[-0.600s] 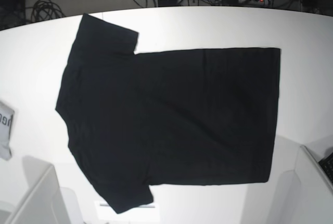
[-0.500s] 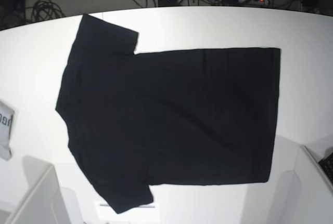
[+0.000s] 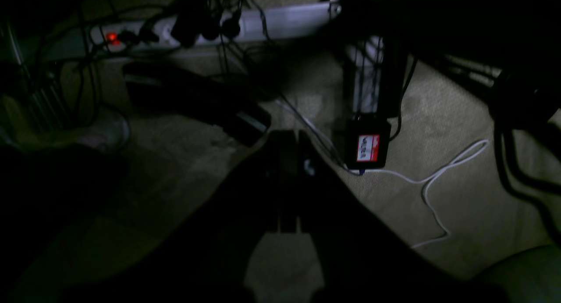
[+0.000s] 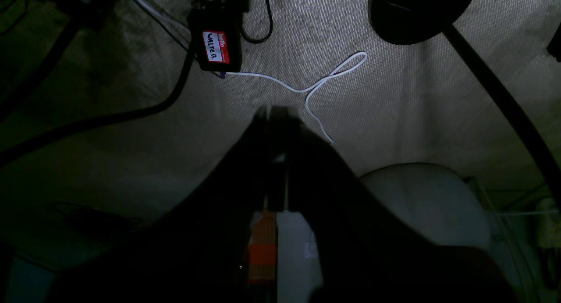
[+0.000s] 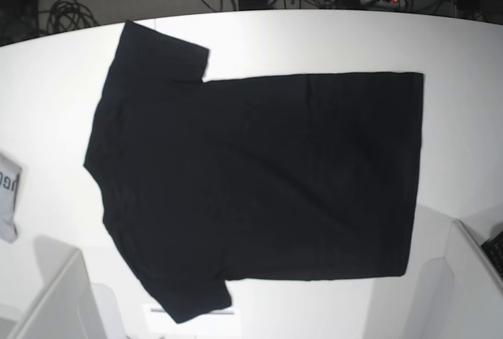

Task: Fold the T-shirt properly

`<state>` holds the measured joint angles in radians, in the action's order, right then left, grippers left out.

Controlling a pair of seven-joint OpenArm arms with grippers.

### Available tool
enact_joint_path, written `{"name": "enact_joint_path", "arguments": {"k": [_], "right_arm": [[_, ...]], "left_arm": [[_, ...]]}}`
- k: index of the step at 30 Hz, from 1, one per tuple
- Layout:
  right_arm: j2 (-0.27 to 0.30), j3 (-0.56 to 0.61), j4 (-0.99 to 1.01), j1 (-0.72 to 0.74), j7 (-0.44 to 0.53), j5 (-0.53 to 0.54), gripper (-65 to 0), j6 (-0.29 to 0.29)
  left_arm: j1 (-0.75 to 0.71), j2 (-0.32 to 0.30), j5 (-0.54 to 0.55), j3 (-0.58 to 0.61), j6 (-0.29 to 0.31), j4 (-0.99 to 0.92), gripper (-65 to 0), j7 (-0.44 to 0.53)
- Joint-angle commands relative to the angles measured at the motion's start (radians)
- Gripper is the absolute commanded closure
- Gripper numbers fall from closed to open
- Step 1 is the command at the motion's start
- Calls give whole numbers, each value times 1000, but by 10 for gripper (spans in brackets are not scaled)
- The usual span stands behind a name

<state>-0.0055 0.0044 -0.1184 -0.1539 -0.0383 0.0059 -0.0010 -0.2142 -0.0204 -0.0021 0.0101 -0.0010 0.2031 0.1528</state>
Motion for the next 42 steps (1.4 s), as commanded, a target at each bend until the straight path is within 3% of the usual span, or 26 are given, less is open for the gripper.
{"name": "enact_joint_path", "arguments": {"k": [1, 5, 10, 17, 21, 36, 42], "right_arm": [[2, 1, 0, -8, -4, -4, 0, -6], [2, 1, 0, -14, 22, -4, 0, -6], [22, 1, 0, -59, 153, -4, 0, -6], [51, -4, -4, -128, 282, -1, 0, -4], [51, -7, -137, -226, 291, 1, 0, -4], [51, -14, -738, -551, 51, 4, 0, -4], [42, -131, -886, -611, -10, 4, 0, -4]], "left_arm": [[-9, -3, -3, 3, -6, 0, 0, 8], [-35, -3, -3, 3, -4, 8, 0, 17], [-60, -29, -3, 3, -4, 23, 0, 29], [-172, -63, -5, 3, -4, 77, 0, 227], [-258, -86, -5, 3, -4, 155, 0, 331], [-603, -168, 7, -11, -4, 643, 0, 365], [-719, -175, 9, -52, -9, 826, 0, 365]]}}
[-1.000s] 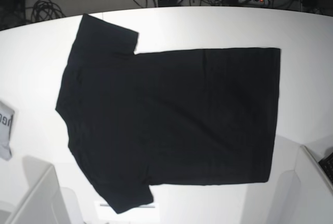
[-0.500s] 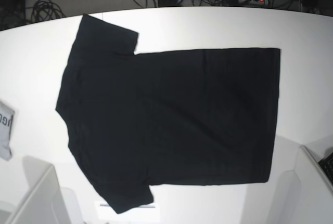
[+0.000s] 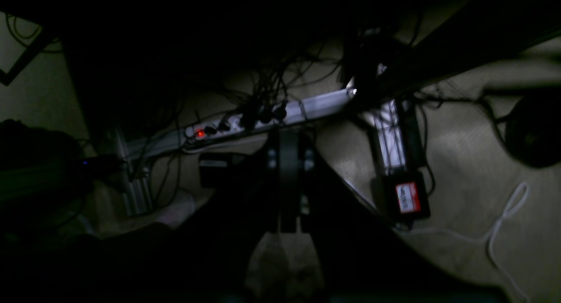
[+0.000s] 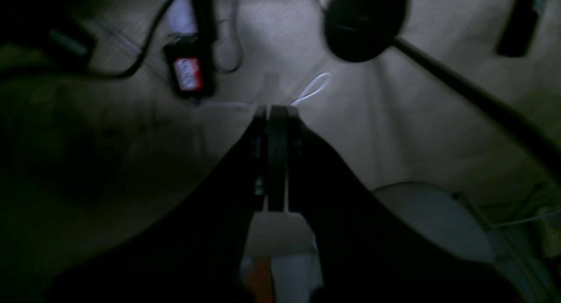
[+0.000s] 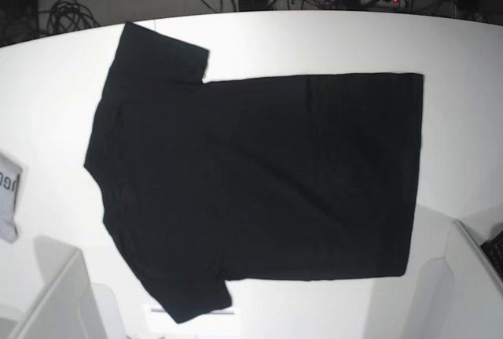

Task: Fold the T-shirt properly

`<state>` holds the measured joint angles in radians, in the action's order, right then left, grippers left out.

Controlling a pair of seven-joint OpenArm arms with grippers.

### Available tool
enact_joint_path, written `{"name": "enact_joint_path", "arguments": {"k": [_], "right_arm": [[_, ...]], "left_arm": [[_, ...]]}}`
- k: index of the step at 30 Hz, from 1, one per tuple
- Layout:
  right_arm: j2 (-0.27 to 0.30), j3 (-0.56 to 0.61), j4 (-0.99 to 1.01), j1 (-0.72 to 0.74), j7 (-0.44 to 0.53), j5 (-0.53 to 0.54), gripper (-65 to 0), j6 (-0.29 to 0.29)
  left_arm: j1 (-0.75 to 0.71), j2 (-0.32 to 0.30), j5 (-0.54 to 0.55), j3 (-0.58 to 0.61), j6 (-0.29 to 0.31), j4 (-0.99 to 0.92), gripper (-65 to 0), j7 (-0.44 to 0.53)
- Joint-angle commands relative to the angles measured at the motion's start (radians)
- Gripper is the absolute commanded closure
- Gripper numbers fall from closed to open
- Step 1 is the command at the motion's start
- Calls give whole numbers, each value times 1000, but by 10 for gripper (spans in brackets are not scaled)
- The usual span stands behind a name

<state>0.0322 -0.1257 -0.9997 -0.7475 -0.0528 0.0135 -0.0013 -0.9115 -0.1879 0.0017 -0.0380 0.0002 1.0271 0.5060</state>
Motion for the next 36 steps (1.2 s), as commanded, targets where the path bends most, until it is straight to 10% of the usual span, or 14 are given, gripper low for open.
{"name": "enact_joint_path", "arguments": {"k": [1, 19, 28, 36], "right_arm": [[4, -15, -38, -30, -2, -4, 0, -4], [-79, -248, -585, -238, -117, -4, 0, -4], [-81, -342, -779, -231, -117, 1, 0, -4], [-44, -352, -1031, -182, -289, 320, 0, -3]], "left_arm": [[-41, -8, 5, -33, -10, 29, 0, 12], [-206, -9, 11, -233, -10, 396, 0, 15], [-337, -42, 186, -233, -6, 648, 0, 18], [-338, -37, 191, -264, -6, 801, 0, 13]]}}
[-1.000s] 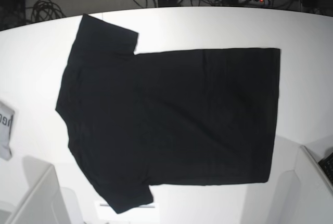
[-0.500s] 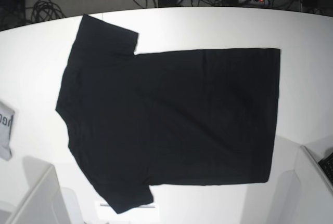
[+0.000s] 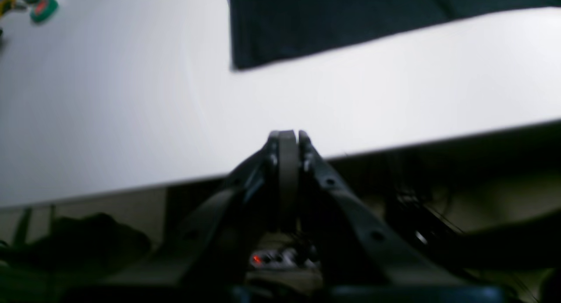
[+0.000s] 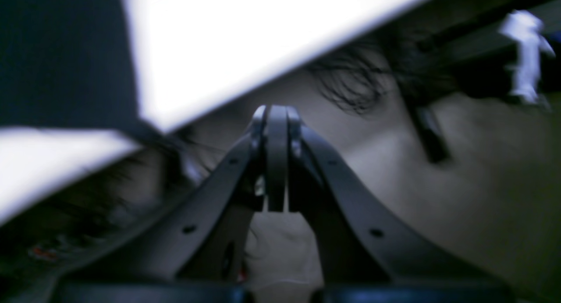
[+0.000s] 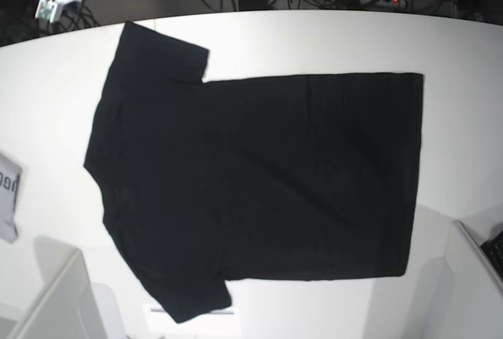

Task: Fold the T-shirt properly
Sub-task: 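Lower both grippers onto the shirt's shoulder corners by the collar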

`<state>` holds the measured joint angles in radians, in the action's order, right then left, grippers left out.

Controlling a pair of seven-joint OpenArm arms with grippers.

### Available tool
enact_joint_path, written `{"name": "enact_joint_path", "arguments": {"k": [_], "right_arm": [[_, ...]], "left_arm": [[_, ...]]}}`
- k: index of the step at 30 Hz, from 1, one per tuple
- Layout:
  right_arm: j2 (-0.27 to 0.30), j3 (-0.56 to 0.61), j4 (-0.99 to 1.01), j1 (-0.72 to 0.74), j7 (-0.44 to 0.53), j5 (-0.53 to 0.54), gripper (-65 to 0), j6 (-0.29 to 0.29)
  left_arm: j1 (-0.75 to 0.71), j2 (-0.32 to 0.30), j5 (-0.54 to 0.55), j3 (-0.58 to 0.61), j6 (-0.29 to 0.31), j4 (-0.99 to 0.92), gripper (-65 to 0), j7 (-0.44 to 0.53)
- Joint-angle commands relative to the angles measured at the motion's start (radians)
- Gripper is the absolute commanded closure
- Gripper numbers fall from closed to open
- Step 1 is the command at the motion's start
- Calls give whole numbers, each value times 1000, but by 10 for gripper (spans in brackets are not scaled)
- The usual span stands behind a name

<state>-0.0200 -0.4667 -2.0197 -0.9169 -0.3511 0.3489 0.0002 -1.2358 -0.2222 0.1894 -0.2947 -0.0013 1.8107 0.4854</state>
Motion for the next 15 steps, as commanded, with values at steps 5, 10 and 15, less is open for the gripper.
{"name": "enact_joint_path", "arguments": {"k": [5, 10, 15], "right_arm": [[84, -42, -6, 104, -171, 215, -191, -4], [150, -48, 17, 216, -282, 391, -284, -4], [179, -48, 90, 341, -406, 536, -287, -4]], "left_arm": [[41, -3, 6, -19, -4, 41, -240, 32], [81, -15, 210, -19, -4, 33, -431, 29], [106, -105, 362, -19, -3, 33, -502, -84]]}}
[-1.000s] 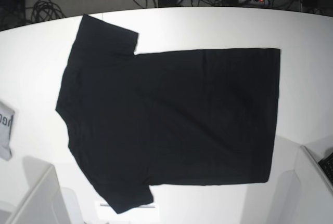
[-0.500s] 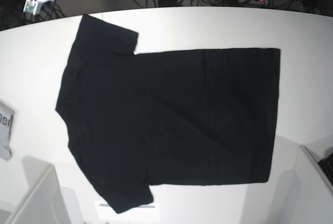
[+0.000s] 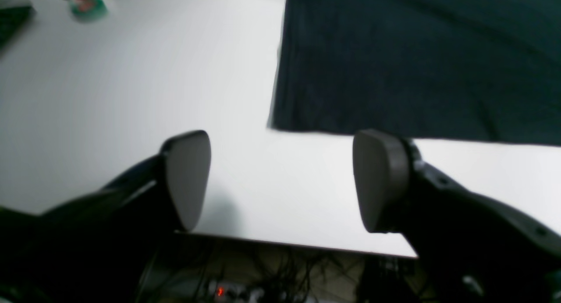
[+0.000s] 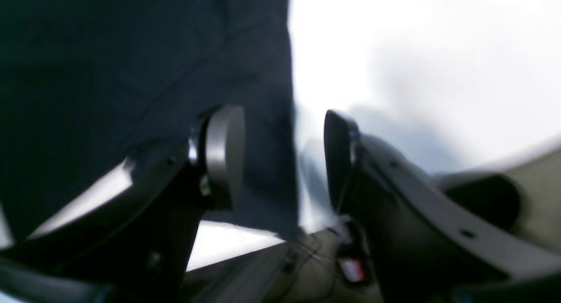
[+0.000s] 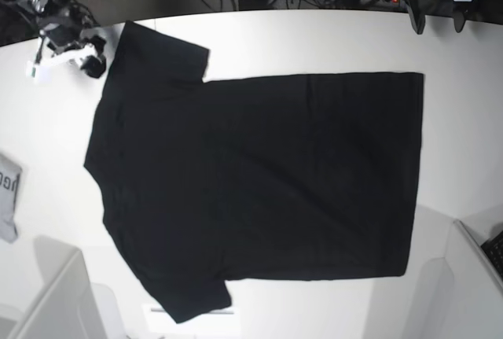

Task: Fold the T-shirt properly
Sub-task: 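Lower both grippers onto the shirt's shoulder corners by the collar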

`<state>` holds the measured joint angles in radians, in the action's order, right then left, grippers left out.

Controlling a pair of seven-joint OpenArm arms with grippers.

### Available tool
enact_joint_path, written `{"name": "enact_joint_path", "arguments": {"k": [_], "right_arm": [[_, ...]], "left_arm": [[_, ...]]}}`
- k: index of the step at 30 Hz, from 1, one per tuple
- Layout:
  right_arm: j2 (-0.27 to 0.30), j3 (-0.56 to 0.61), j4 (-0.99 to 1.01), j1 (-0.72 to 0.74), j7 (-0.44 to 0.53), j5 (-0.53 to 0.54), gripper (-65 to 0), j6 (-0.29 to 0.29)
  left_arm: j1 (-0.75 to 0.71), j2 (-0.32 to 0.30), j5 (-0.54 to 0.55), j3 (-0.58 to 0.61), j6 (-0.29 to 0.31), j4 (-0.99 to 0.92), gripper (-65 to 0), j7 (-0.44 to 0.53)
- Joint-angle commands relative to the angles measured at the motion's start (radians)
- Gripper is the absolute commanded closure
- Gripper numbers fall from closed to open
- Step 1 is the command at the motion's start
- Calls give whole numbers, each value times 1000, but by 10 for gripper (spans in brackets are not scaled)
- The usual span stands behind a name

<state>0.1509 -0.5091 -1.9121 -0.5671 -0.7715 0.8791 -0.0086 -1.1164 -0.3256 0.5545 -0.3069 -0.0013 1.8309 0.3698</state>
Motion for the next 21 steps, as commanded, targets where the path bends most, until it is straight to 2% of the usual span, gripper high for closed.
{"name": "enact_joint_path", "arguments": {"k": [1, 5, 9, 11, 14, 15, 17, 19, 21], "right_arm": [[8, -7, 6, 17, -7, 22, -287, 5], [9, -7, 98, 95, -55, 30, -287, 5], [11, -6, 171, 123, -53, 28, -287, 5], [34, 0, 199, 127, -53, 28, -287, 5], [37, 5, 247, 137, -55, 30, -287, 8], [37, 5, 260, 137, -56, 30, -285, 20], [34, 7, 282, 138, -62, 32, -279, 95], [29, 45, 293, 132, -62, 28, -278, 160], [29, 77, 300, 120, -62, 28, -276, 164]], "left_arm": [[-3, -5, 8, -7, -3, 10, -494, 13], [29, -7, 11, -21, 1, -21, -495, -13], [54, 1, 17, -85, 86, -66, -494, -13], [55, 16, 52, -114, 113, -82, -494, -13], [57, 12, 152, -127, 116, -102, -494, -15], [58, 7, 178, -127, 116, -109, -494, -15], [80, -16, 217, -123, 117, -112, -494, -22], [97, -22, 233, -130, 117, -106, -494, -113], [149, -20, 233, -134, 117, -101, -494, -205]]}}
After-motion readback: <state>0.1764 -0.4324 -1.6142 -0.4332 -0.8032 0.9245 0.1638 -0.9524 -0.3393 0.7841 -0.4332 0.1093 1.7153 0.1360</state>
